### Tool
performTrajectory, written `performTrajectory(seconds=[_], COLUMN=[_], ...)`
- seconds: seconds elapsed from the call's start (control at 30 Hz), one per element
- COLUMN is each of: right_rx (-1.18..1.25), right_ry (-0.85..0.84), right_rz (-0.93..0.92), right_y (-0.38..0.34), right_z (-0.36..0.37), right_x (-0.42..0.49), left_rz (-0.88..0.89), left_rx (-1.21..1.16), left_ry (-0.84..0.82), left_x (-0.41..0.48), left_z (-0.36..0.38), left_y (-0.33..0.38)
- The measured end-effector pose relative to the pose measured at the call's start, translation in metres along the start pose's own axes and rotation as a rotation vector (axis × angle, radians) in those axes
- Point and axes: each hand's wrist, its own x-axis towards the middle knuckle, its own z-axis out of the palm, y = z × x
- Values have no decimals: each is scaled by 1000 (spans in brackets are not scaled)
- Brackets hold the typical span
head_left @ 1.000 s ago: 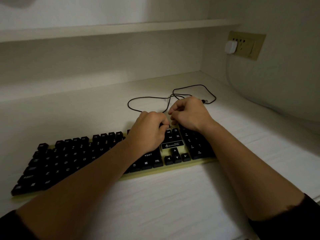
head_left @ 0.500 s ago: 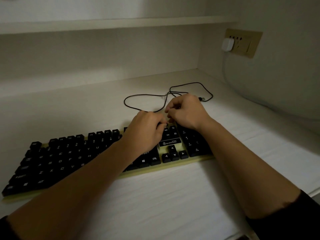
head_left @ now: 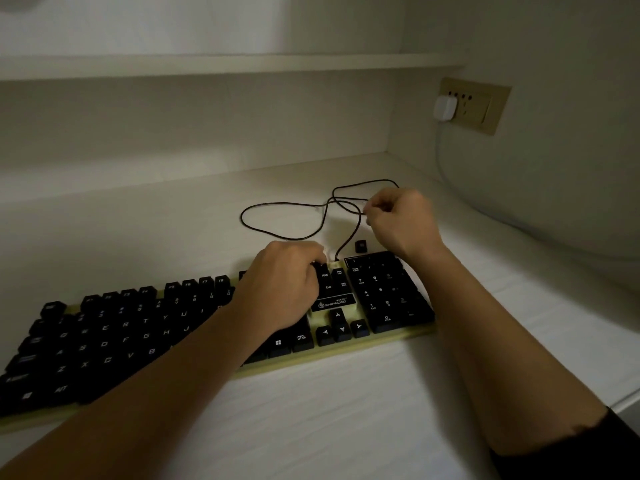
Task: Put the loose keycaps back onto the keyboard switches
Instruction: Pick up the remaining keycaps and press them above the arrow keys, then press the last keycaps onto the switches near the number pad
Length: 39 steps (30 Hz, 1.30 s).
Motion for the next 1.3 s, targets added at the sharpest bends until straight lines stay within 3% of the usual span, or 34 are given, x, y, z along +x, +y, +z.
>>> performTrajectory(seconds=[0.17,0.3,0.57,0.77,0.87,1.03,1.17,1.3], right_rx=[-177,-235,-135,-32,117,156,189,213], right_ry=[-262,-388,-250,-120,-73,-453,-524,-597], right_rz=[125,132,138,60,10,-74,-88,-63], right_y=[10,9,9,-5,-14,-19,-12,-10], right_z=[-4,-2,2,-2,-7,-4,-6,-9], right_x=[2,0,1,-1,-4,-11,-11,-11], left_rz=[53,-70,-173,-154,-122,-122,-108,-55], left_rx=[-19,-252,-559,-534,-452,-355,-296,-339], left_ry=[62,229,93,196,157,138,143,2], left_x=[0,2,7,7,6,7,14,22], left_z=[1,-3,-8,-11,-11,-11,-10,-7], left_y=[-1,-4,-6,-10,-12,-14,-8,-3])
